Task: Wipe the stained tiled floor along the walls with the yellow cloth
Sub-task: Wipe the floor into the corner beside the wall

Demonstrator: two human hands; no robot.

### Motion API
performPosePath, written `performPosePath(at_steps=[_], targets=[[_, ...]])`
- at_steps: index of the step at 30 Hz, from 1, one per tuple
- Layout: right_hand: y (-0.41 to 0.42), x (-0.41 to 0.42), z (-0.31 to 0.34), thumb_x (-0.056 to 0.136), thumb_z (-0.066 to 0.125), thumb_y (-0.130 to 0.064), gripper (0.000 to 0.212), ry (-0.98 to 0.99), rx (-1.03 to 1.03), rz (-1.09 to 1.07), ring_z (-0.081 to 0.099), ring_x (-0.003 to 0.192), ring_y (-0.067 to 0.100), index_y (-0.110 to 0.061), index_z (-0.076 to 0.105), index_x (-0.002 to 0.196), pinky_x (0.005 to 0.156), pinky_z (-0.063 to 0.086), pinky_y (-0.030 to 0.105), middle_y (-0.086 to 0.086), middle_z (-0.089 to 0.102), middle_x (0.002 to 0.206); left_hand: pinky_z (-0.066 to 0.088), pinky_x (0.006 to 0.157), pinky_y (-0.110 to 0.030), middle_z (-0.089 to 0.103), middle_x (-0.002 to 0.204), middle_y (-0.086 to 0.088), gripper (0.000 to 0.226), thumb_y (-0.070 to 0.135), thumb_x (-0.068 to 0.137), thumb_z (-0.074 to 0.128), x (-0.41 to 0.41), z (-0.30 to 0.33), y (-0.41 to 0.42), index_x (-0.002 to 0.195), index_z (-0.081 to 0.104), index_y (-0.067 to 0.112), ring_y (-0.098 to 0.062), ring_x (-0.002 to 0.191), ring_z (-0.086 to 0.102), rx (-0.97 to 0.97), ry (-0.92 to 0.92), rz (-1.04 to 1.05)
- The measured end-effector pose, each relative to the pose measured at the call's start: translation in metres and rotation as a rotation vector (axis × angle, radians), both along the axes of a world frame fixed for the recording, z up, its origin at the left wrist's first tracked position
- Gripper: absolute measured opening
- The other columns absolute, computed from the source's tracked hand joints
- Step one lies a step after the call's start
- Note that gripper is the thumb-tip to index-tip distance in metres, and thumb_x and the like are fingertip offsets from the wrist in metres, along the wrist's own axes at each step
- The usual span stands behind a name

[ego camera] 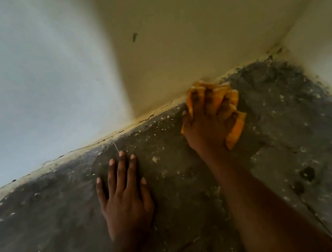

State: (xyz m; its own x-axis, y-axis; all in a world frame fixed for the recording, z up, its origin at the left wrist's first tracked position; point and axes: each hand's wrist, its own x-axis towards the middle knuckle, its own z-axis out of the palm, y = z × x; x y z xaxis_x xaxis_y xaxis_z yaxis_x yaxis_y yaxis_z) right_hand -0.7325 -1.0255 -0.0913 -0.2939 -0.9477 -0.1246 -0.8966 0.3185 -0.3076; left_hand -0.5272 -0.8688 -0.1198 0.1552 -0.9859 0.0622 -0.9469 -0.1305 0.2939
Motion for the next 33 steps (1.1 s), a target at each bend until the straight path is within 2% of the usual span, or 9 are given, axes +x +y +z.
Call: performPosePath(at_steps=[4, 6, 10, 13, 17, 20, 22, 28, 33], targets=[[0.069, -0.005, -0.006, 0.103, 0.032, -0.058, 0.066, 0.124, -0.056, 0.57, 0.0, 0.159, 0.045, -0.048, 0.005, 0.163, 0.123, 0.006, 0.068, -0.002, -0.001, 0.176, 0.016, 0.13, -0.058, 0.016, 0.176, 0.008, 0.065, 0.045, 0.103, 0.036, -0.001, 0.008, 0.0, 0.166, 0.029, 0.031, -0.017, 0.164, 0.012, 0.002, 0.005, 0.015], [0.08, -0.047, -0.007, 0.101, 0.031, -0.059, 0.065, 0.196, -0.071, 0.672, 0.007, 0.16, 0.039, -0.051, 0.009, 0.162, 0.122, 0.017, 0.068, -0.005, 0.005, 0.176, 0.017, 0.129, -0.059, 0.015, 0.176, 0.009, 0.065, 0.045, 0.103, 0.035, -0.003, 0.009, -0.001, 0.166, 0.028, 0.031, -0.017, 0.164, 0.011, 0.011, 0.014, 0.014], [0.019, -0.077, -0.007, 0.097, 0.018, -0.065, 0.069, 0.169, -0.022, 0.179, 0.006, 0.16, 0.041, -0.054, -0.011, 0.159, 0.121, 0.013, 0.072, 0.004, 0.002, 0.176, 0.016, 0.129, -0.06, 0.017, 0.176, 0.006, 0.064, 0.042, 0.104, 0.04, -0.002, 0.008, -0.004, 0.166, 0.028, 0.03, -0.019, 0.164, 0.012, 0.009, 0.012, 0.01], [-0.021, -0.024, -0.002, 0.101, 0.034, -0.058, 0.074, 0.002, -0.046, -0.135, -0.001, 0.158, 0.047, -0.039, 0.003, 0.165, 0.122, 0.004, 0.071, 0.008, 0.0, 0.175, 0.013, 0.13, -0.058, 0.016, 0.177, 0.006, 0.064, 0.043, 0.104, 0.039, -0.002, 0.007, -0.003, 0.166, 0.027, 0.03, -0.019, 0.164, 0.01, 0.023, 0.018, 0.007], [0.024, -0.013, -0.003, 0.1, 0.031, -0.059, 0.072, 0.067, -0.029, 0.206, 0.001, 0.159, 0.046, -0.041, 0.004, 0.164, 0.124, 0.0, 0.064, 0.006, 0.002, 0.175, 0.012, 0.13, -0.059, 0.012, 0.177, 0.006, 0.064, 0.044, 0.105, 0.036, 0.001, 0.009, -0.003, 0.167, 0.024, 0.031, -0.018, 0.165, 0.007, 0.04, 0.022, 0.001], [0.082, -0.069, -0.009, 0.098, 0.032, -0.057, 0.066, 0.174, -0.071, 0.508, 0.015, 0.158, 0.044, -0.047, 0.018, 0.162, 0.123, 0.019, 0.066, 0.001, 0.014, 0.175, 0.012, 0.129, -0.06, 0.011, 0.177, 0.006, 0.064, 0.045, 0.106, 0.036, -0.002, 0.012, -0.003, 0.167, 0.023, 0.031, -0.018, 0.165, 0.006, 0.049, 0.023, 0.009], [0.082, -0.108, -0.006, 0.097, 0.031, -0.058, 0.066, 0.176, -0.043, 0.376, 0.019, 0.157, 0.043, -0.047, 0.018, 0.161, 0.118, 0.027, 0.067, 0.003, 0.017, 0.174, 0.01, 0.13, -0.058, 0.012, 0.177, 0.006, 0.064, 0.044, 0.105, 0.037, -0.002, 0.013, -0.003, 0.167, 0.024, 0.031, -0.018, 0.165, 0.007, 0.042, 0.028, 0.009], [0.004, -0.072, -0.009, 0.105, 0.027, -0.058, 0.07, 0.05, 0.03, -0.109, -0.006, 0.159, 0.043, -0.037, 0.0, 0.165, 0.124, 0.005, 0.069, 0.01, -0.006, 0.175, 0.011, 0.13, -0.058, 0.015, 0.177, 0.005, 0.064, 0.043, 0.104, 0.038, 0.001, 0.009, 0.001, 0.166, 0.027, 0.03, -0.019, 0.164, 0.01, 0.03, 0.024, 0.007], [0.094, -0.075, -0.009, 0.099, 0.036, -0.056, 0.071, 0.197, -0.048, 0.455, 0.006, 0.16, 0.043, -0.042, 0.013, 0.164, 0.125, 0.008, 0.065, 0.004, 0.004, 0.176, 0.014, 0.128, -0.061, 0.016, 0.176, 0.004, 0.065, 0.044, 0.103, 0.036, -0.002, 0.014, -0.002, 0.165, 0.029, 0.029, -0.021, 0.164, 0.013, 0.046, 0.021, 0.021]])
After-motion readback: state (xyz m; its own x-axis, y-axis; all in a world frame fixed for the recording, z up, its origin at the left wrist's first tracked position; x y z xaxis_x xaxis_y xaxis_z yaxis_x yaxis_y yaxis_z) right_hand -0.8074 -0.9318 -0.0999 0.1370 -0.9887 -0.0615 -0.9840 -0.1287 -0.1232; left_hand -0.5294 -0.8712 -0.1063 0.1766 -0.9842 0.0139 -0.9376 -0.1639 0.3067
